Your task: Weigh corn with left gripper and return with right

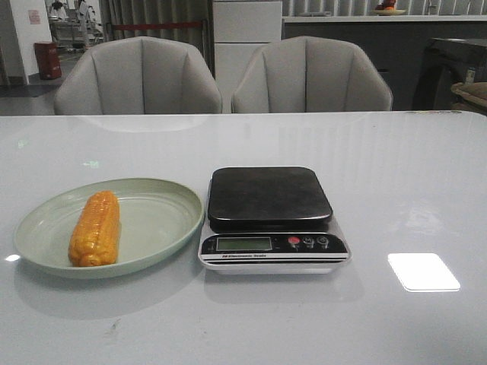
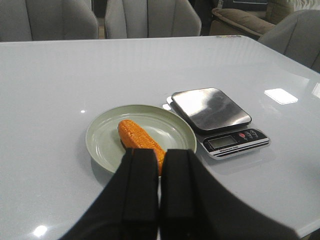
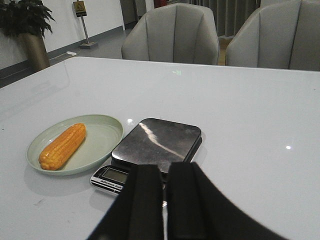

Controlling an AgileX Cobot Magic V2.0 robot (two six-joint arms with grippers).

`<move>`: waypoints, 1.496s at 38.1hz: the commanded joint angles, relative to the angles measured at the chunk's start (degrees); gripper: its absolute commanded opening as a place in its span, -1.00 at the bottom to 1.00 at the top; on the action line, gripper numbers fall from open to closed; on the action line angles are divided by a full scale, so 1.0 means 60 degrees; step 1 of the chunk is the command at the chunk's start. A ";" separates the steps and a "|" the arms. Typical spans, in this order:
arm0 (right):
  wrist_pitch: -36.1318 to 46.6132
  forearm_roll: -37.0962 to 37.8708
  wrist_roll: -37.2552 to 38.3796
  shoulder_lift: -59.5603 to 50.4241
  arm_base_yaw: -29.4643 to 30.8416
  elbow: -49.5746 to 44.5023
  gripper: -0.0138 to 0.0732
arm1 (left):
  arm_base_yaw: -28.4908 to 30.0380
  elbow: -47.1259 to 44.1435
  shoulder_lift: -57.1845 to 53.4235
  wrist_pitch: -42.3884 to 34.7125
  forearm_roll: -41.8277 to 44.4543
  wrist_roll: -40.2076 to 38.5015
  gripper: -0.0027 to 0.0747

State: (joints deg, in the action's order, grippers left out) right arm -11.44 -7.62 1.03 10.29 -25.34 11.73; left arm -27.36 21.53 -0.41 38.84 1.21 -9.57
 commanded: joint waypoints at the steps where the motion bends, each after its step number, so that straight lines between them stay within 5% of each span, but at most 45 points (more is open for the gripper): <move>1: 0.0718 0.0127 -0.0112 0.0083 0.0042 0.0267 -0.24 | 0.0002 0.0228 -0.0152 -0.0732 -0.0022 0.0019 -0.64; 10: 0.0718 0.0127 -0.0112 0.0083 0.0042 0.0267 -0.24 | 0.0393 -0.0340 -0.0152 -0.1453 0.0054 0.0019 -0.64; 32: 0.0718 0.0127 -0.0112 0.0083 0.0042 0.0267 -0.24 | 0.4348 -0.3873 -0.0192 -0.5853 0.1224 0.0019 -0.64; 57: 0.0718 0.0127 -0.0112 0.0083 0.0042 0.0267 -0.24 | 0.4488 -0.3951 -0.0192 -0.6890 0.1007 -0.0071 -0.64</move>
State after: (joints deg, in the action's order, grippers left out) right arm -11.58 -7.51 1.03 10.21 -25.34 11.73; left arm -0.51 -0.43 -0.41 2.32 7.90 -9.57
